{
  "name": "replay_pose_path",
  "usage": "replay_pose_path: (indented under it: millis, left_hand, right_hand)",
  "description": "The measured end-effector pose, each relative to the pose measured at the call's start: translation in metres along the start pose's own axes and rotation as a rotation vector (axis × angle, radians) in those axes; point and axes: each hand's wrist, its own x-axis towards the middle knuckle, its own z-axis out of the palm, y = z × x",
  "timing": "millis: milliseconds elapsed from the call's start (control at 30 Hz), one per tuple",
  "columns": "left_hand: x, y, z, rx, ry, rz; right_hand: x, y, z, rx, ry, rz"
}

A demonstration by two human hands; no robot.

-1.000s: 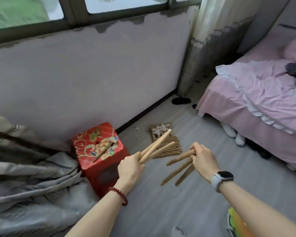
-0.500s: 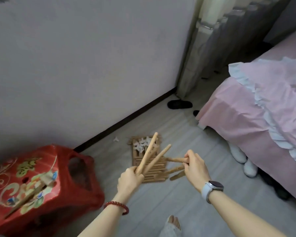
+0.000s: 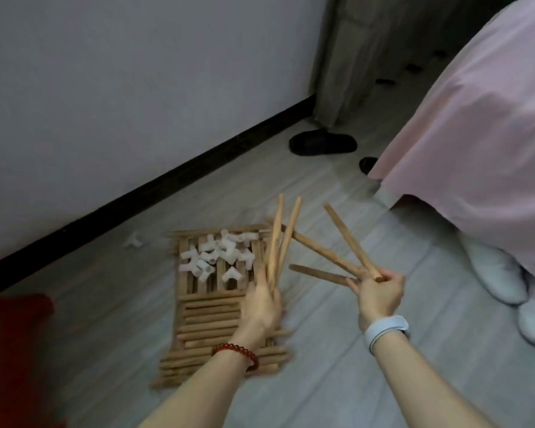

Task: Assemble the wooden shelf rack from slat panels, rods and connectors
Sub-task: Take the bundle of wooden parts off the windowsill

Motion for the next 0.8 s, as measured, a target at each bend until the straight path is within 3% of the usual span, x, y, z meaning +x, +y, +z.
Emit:
replay_pose_path:
  millis: [100, 167, 300, 433, 533, 633, 800]
  left_hand:
    - [0.048, -0.024, 0.069, -0.007, -0.002, 0.060]
    - [0.067, -0.039, 0.108, 0.025, -0.030, 0.099]
    - [0.078, -0.061, 0.175, 0.064, -0.182, 0.106]
    - [0.074, -0.065, 0.217, 0.018, -0.334, 0.025]
    - [0.075, -0.066, 0.231, 0.047, -0.360, -0.015]
    - [0.075, -0.068, 0.232, 0.013, -0.386, 0.116]
    - [0.087, -0.095, 0.228, 0.143, -0.387, 0.327]
  right_hand:
    - [0.046, 0.083, -0.002, 0.096, -0.038, 0.119]
    - [0.065, 0.132, -0.017, 0.015, -0.119, 0.154]
    - [0.092, 0.199, -0.052, -0.517, -0.192, 0.027]
    - [0.114, 0.223, -0.066, -0.861, -0.347, -0.064]
    - [0.122, 0.225, -0.059, -0.876, -0.422, -0.102]
    - [0.132, 0.218, -0.040, -0.873, -0.482, -0.206]
    - [0.146, 0.219, -0.002, -1.200, -0.590, -0.311]
